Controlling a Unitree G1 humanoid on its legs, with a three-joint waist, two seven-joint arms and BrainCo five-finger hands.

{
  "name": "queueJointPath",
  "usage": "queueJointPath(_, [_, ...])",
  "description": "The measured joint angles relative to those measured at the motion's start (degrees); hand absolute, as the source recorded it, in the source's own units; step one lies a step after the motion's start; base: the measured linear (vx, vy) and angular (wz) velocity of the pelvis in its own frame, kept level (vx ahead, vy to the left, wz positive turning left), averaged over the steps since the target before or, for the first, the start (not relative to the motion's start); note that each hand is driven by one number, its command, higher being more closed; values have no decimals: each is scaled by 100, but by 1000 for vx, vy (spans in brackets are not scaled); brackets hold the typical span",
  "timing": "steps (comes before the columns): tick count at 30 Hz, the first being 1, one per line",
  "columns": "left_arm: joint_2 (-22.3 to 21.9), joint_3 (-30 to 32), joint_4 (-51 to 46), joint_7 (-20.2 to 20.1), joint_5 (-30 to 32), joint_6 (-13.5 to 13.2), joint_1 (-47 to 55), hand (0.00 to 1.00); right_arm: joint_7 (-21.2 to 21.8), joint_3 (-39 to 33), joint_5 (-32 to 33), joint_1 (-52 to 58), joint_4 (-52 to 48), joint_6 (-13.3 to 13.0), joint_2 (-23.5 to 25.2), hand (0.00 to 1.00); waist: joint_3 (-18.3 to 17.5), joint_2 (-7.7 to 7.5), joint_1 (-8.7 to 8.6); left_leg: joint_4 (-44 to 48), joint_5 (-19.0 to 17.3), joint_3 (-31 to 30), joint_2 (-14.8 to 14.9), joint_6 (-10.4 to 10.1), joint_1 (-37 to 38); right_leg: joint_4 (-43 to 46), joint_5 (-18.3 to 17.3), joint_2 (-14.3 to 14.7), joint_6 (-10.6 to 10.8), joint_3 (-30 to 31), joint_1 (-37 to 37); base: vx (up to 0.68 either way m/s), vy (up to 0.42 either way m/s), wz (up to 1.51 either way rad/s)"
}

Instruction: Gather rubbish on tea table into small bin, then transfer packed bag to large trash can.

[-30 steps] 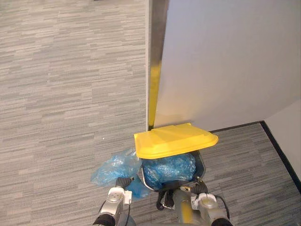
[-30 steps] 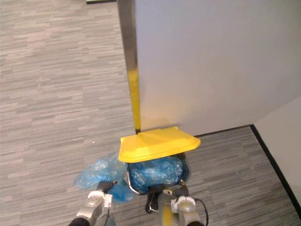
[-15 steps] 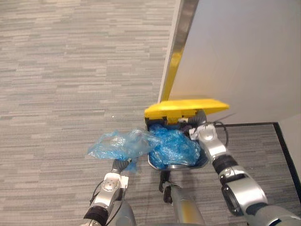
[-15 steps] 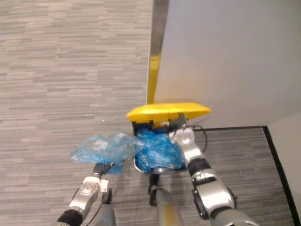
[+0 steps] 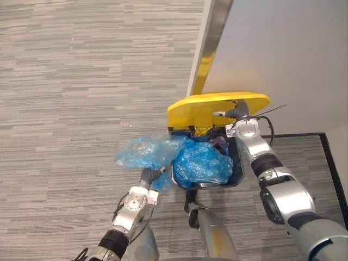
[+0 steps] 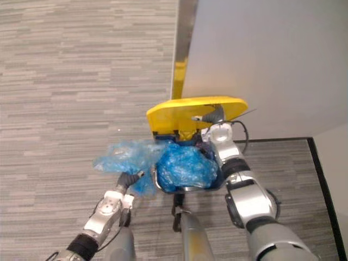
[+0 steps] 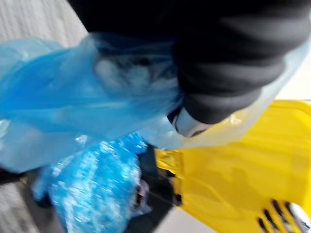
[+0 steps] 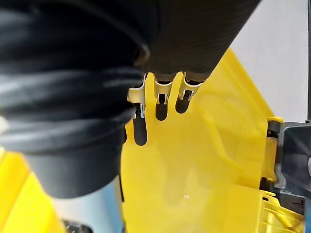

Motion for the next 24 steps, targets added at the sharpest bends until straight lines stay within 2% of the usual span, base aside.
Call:
queueJointPath(7, [-28,-688,-741,-61,-243,-70,-546,100,-2,-9,57,-41,96,0,-26,0,32,28,-46,25,-7,-38,-13,-12,-31,48,-12,-46,9,-27,-1,11,2,3])
queueJointPath(12, [-254,-1146,-969,-46,-287,-118,-838,100,5,-139,60,-40,16,30,63,0,52,24,-48,20,-9,46,-26,-9,9,98,-18,-51,7,39,-23,2,-1,-5])
queueJointPath(20, [-752,-1357,-915,243,-19,-113,-1640,100,9,-224,115,49,-820,155,142,0,89,19,-39,-20,-52,292,-18,20,-67,317,-56,-39,-19,189,-358,11,-14,-12])
queueJointPath(21, [-797,-1358,-816,247,32,-112,-1738,100,9,-224,115,109,-939,156,140,0,89,19,-59,-18,-19,303,-7,-41,-68,331,-57,-34,-18,185,-372,50,-12,-10])
queueJointPath(24, [-943,-1342,-354,290,160,-35,-2041,100,6,-224,113,204,-1199,188,140,0,89,18,-106,-38,-17,375,1,-46,-85,329,-46,-40,-35,191,-412,44,-4,-5])
